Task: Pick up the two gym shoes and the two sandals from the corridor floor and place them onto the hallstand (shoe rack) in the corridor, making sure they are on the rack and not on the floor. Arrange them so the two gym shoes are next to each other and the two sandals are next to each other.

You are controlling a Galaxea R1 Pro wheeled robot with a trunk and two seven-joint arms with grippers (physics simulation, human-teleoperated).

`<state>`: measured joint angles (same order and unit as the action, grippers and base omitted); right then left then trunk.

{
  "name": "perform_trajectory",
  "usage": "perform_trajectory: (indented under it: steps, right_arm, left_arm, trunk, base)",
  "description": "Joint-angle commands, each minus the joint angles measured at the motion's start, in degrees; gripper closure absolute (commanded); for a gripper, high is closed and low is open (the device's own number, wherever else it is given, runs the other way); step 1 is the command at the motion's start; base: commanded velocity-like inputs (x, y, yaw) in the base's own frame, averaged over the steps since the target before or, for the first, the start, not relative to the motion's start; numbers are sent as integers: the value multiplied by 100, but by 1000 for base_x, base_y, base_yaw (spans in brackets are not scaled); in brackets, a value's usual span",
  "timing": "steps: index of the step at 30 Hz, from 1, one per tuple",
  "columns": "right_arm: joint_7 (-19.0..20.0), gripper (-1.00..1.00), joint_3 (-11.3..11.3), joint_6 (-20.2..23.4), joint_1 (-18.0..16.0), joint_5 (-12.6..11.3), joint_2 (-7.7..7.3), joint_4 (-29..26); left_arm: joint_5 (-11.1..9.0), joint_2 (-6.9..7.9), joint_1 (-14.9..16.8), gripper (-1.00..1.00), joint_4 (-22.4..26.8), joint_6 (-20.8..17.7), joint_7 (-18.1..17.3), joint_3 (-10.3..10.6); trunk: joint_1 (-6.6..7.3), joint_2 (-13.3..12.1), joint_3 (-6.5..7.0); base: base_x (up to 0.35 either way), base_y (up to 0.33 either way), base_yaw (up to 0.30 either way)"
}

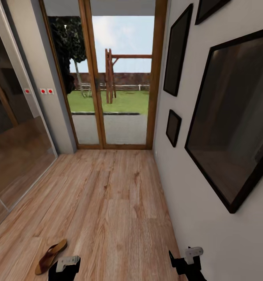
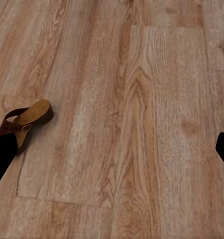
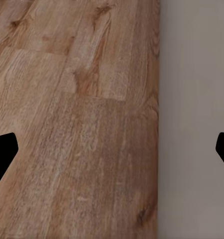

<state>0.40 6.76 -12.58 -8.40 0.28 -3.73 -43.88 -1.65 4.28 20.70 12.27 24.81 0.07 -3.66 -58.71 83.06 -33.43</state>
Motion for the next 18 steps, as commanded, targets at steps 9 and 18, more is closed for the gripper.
perform_trajectory:
  steps: [9, 18]
  right_arm:
    - [4, -100, 10, -16, -3, 2, -3, 3]
    - [4, -100, 10, -16, -3, 0, -1, 3]
  left_arm:
    - [-14, -3, 4, -100, -5, 23, -1, -12]
    - [-17, -6, 4, -100, -5, 21, -8, -12]
  trunk:
    - [-2, 2, -5]
    - [-2, 2, -5]
  base:
    - [182, 0, 0]
    - [43, 0, 0]
